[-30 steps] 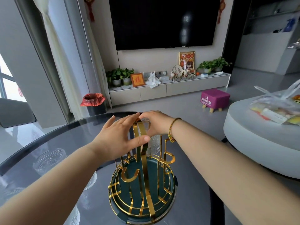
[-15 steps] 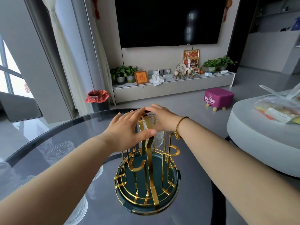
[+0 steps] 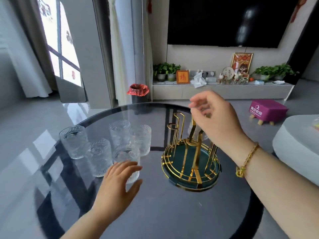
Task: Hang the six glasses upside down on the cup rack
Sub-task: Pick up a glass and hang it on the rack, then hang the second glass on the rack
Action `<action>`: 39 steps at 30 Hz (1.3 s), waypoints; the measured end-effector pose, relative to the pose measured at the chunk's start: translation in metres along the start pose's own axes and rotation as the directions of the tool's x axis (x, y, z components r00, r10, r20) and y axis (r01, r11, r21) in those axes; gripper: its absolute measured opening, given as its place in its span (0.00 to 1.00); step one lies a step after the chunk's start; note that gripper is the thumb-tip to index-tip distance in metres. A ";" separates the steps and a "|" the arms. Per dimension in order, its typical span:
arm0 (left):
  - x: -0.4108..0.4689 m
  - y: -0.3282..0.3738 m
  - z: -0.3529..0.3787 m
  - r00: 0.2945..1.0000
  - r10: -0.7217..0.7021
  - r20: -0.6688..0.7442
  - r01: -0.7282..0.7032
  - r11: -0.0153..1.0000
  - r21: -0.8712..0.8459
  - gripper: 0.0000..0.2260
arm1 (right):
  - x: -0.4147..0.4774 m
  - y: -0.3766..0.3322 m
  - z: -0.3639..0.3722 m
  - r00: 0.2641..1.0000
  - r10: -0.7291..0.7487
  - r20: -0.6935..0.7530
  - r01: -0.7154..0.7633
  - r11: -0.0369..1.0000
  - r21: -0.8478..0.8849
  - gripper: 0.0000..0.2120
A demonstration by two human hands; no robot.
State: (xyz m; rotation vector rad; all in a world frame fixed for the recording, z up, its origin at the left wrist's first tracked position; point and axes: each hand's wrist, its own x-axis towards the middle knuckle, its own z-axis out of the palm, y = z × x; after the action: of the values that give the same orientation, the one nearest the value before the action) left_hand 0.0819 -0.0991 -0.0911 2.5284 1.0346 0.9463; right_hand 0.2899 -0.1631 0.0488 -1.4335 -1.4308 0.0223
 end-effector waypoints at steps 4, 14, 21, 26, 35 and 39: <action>-0.052 -0.034 -0.007 0.998 -0.058 0.009 0.056 0.989 0.137 0.18 | -0.049 -0.022 0.067 0.990 0.072 0.118 -0.092 0.981 0.174 0.09; -0.068 -0.063 0.001 0.974 -0.202 0.104 0.162 0.939 0.304 0.16 | -0.112 0.046 0.183 0.764 0.545 0.346 -0.529 0.836 -0.149 0.48; -0.067 -0.063 0.002 0.978 -0.186 0.100 0.141 0.929 0.341 0.16 | -0.100 0.060 0.208 0.809 0.512 0.289 -0.468 0.859 -0.208 0.50; -0.066 -0.064 0.003 0.982 -0.175 0.070 0.143 0.934 0.326 0.16 | -0.095 0.069 0.216 0.805 0.521 0.283 -0.475 0.852 -0.218 0.43; -0.069 -0.068 0.008 0.962 -0.260 0.086 0.228 0.935 0.270 0.11 | -0.100 0.064 0.203 0.797 0.515 0.315 -0.561 0.825 0.072 0.34; -0.070 -0.071 0.010 0.947 -0.301 0.111 0.272 0.937 0.219 0.11 | -0.098 0.047 0.181 0.825 0.464 0.323 -0.529 0.835 0.152 0.33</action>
State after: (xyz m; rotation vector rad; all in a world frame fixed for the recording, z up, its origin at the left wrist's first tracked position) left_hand 0.0126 -0.0967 -0.1634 2.4596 1.4679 0.5962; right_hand 0.1787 -0.1084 -0.1216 -1.6095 -1.1727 0.7322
